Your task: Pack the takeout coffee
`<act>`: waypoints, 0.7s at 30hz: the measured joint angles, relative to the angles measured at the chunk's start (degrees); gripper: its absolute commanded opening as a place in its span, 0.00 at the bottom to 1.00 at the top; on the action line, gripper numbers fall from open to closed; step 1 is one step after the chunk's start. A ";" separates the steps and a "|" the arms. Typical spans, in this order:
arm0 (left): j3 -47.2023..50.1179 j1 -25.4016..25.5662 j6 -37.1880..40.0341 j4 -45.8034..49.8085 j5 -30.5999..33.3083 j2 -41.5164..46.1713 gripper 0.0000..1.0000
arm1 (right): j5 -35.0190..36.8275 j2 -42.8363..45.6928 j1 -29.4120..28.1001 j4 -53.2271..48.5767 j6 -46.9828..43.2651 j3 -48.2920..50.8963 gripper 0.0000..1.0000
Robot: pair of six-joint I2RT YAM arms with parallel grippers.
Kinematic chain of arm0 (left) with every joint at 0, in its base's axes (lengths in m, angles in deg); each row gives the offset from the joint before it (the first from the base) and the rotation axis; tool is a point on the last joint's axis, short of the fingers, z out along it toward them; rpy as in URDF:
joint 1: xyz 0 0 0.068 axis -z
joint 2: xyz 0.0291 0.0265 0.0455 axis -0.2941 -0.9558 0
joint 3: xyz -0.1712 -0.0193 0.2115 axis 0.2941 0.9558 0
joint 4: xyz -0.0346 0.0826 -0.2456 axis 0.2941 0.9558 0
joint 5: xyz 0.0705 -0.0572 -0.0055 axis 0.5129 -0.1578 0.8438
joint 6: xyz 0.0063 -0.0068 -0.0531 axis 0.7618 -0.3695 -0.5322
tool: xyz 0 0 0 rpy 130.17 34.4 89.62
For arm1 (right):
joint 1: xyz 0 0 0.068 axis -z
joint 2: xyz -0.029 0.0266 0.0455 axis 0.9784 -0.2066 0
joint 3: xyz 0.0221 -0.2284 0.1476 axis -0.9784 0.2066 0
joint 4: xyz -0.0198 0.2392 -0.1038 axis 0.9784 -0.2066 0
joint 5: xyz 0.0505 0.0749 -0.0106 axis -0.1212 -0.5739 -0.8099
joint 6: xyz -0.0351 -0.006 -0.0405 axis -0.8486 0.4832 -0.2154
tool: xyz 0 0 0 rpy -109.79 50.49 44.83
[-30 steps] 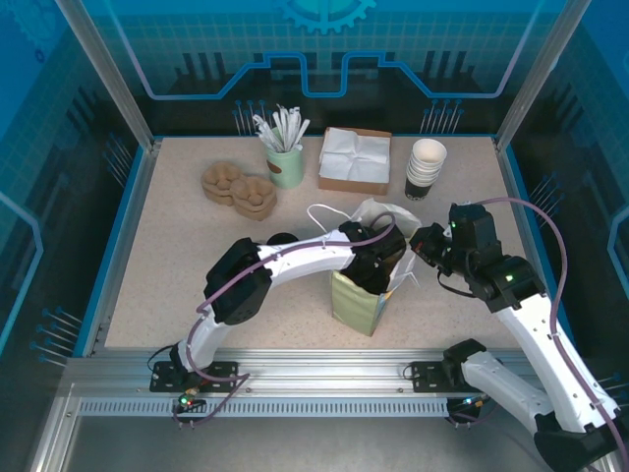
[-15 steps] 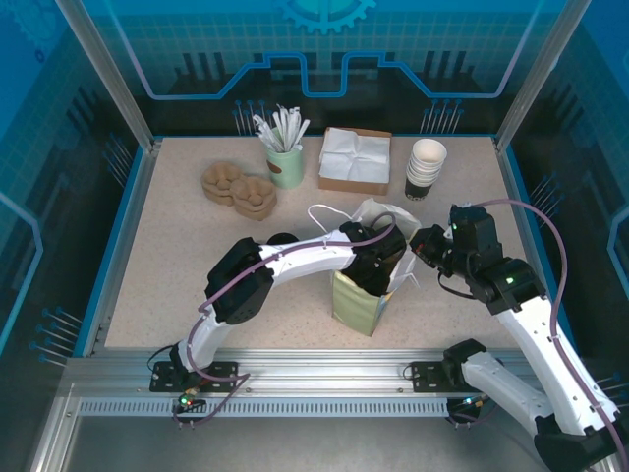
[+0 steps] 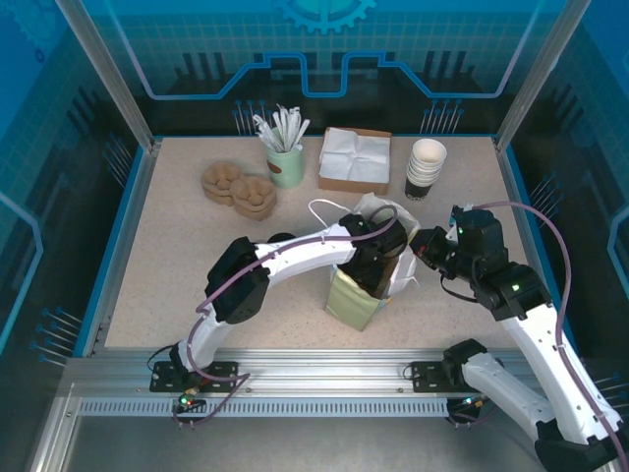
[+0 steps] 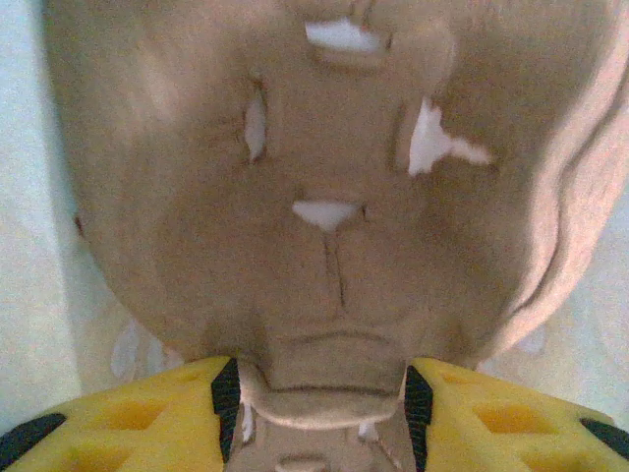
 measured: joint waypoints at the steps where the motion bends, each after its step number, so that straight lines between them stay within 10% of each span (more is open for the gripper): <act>1: -0.07 -0.07 0.15 0.33 0.42 0.28 0.51 | -0.11 0.28 0.00 0.09 0.00 0.00 0.00; 21: 8.87 -0.37 -1.38 -8.76 -3.85 1.73 0.50 | -0.39 0.61 0.00 0.46 -0.04 2.25 0.00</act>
